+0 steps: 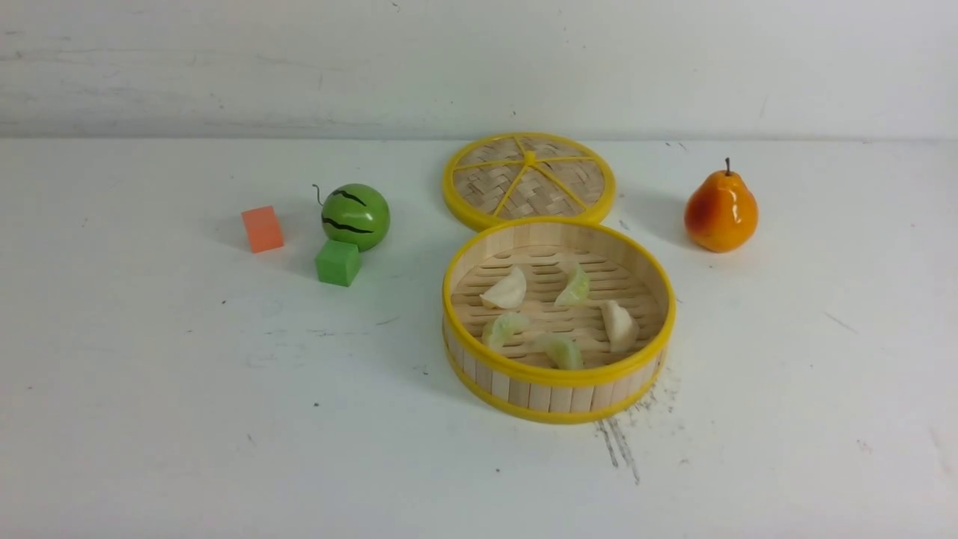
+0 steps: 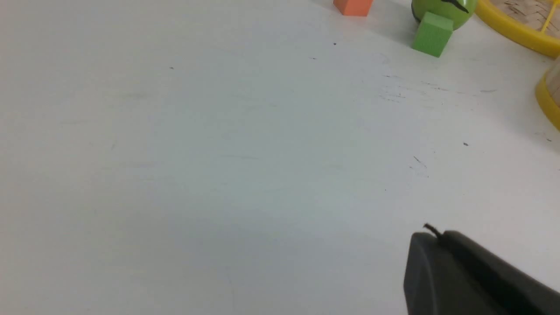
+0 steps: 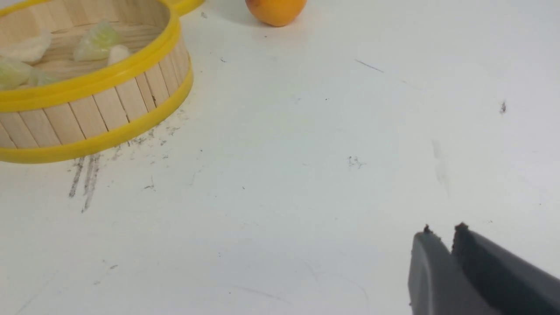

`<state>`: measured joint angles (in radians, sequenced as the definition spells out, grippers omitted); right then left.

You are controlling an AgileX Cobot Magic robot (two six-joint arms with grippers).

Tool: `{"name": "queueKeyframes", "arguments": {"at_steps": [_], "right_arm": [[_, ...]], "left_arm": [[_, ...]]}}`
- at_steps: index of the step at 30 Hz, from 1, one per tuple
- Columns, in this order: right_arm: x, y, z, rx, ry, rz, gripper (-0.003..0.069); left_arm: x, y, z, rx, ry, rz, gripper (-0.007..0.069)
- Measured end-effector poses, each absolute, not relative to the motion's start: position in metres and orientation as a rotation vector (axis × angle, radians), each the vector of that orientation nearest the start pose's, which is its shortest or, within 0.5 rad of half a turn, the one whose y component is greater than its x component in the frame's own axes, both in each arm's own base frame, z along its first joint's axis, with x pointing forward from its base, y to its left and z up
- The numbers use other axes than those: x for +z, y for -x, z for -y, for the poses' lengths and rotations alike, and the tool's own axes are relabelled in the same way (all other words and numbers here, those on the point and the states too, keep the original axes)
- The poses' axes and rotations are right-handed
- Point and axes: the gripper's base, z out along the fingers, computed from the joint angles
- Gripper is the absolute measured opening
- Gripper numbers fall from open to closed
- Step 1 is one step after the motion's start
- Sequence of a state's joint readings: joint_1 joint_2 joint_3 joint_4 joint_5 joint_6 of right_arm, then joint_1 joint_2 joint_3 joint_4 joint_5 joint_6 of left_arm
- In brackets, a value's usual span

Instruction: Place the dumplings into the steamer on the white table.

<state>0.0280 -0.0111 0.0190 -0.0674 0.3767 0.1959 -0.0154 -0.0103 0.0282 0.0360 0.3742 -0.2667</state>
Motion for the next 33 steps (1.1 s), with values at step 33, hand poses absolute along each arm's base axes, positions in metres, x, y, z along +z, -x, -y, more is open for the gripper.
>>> {"name": "queueKeyframes", "arguments": {"at_steps": [33], "right_arm": [[0.1736, -0.0524, 0.0008, 0.088, -0.115, -1.865, 0.0115]], "left_arm": [[0.1711, -0.0528, -0.0004, -0.158, 0.211, -1.861, -0.0009]]}}
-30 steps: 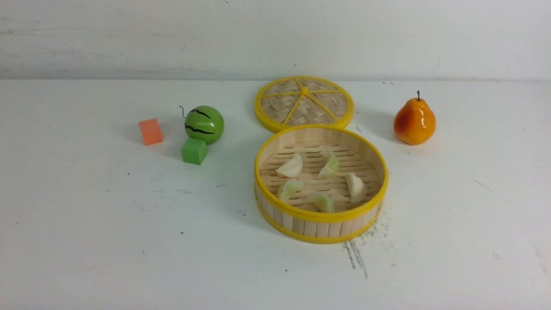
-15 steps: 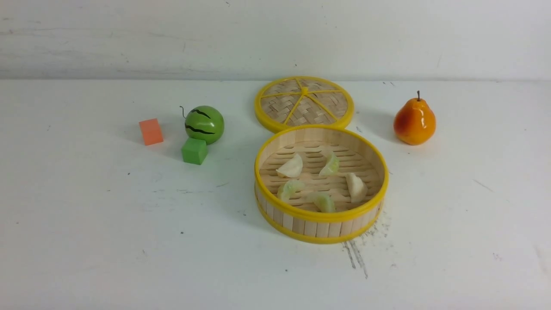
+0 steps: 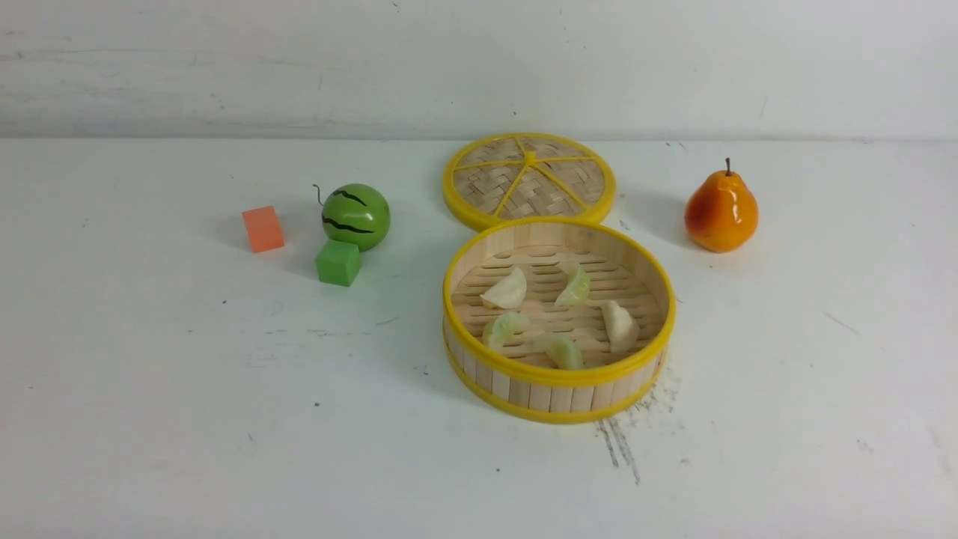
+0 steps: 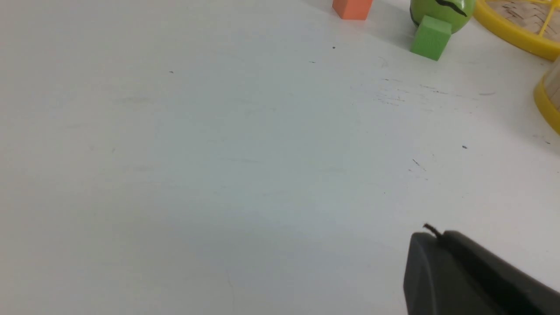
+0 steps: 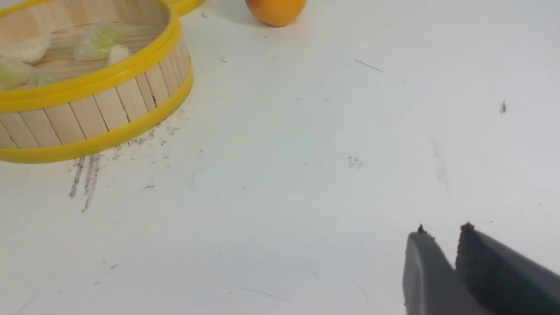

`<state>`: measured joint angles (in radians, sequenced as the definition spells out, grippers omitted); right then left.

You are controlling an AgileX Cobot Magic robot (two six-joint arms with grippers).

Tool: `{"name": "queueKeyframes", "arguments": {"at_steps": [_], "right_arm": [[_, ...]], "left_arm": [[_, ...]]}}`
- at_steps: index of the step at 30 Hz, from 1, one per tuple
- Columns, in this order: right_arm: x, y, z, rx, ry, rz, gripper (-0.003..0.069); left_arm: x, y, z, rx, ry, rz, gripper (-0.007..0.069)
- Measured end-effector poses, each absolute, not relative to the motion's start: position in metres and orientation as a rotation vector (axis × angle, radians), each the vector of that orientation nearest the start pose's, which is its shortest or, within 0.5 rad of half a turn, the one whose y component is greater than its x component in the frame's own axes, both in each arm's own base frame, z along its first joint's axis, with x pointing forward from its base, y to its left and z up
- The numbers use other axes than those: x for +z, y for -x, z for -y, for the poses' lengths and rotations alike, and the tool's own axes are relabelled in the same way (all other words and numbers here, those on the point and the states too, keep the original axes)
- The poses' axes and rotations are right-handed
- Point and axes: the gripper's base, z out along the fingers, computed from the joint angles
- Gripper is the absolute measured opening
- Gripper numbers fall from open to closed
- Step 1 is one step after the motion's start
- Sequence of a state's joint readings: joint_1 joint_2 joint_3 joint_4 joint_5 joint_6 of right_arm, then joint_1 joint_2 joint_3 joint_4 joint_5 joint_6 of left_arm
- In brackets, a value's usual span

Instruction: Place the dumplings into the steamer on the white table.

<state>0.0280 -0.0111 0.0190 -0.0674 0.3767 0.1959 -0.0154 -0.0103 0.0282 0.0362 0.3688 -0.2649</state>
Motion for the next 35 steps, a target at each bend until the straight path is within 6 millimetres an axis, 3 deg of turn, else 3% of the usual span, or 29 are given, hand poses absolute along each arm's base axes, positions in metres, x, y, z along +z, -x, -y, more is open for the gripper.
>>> {"name": "queueKeyframes", "arguments": {"at_steps": [35], "right_arm": [[0.1736, -0.0524, 0.0008, 0.088, -0.115, -1.865, 0.0148]], "left_arm": [[0.1711, -0.0528, -0.0004, -0.156, 0.209, -1.861, 0.0029]]}}
